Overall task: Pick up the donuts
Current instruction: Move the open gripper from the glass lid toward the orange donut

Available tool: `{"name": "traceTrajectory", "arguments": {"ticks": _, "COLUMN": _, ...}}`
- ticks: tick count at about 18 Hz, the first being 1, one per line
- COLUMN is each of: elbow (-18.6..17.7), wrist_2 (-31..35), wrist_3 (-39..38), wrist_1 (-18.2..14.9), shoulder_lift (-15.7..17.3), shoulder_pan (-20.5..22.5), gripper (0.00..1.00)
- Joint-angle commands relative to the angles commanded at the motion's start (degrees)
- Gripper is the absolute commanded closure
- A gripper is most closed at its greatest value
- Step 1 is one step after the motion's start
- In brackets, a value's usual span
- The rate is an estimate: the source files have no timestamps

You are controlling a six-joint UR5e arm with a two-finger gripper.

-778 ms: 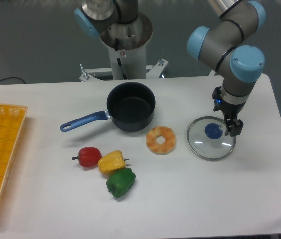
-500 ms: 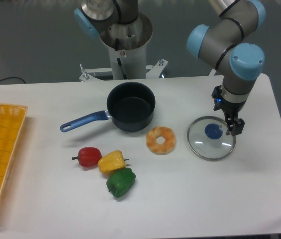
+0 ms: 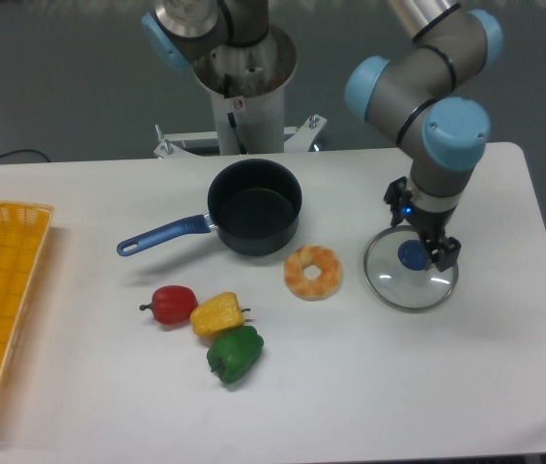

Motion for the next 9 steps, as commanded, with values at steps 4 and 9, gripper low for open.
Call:
{"name": "traceTrajectory", "arguments": {"ticks": 4, "elbow": -0.18, "wrist_2": -0.27, "wrist_3": -7.12, "wrist_1": 0.44, "shoulder_lift": -1.93, "shoulder_pan": -2.63, "gripper": 0.0}}
{"name": "traceTrajectory", "arguments": {"ticks": 9, "elbow": 0.26, "wrist_2": -1.4, "wrist_3": -11.26, "wrist_1": 2.54, "shoulder_lift": -3.43, "shoulder_pan": -4.04, "gripper": 0.0}}
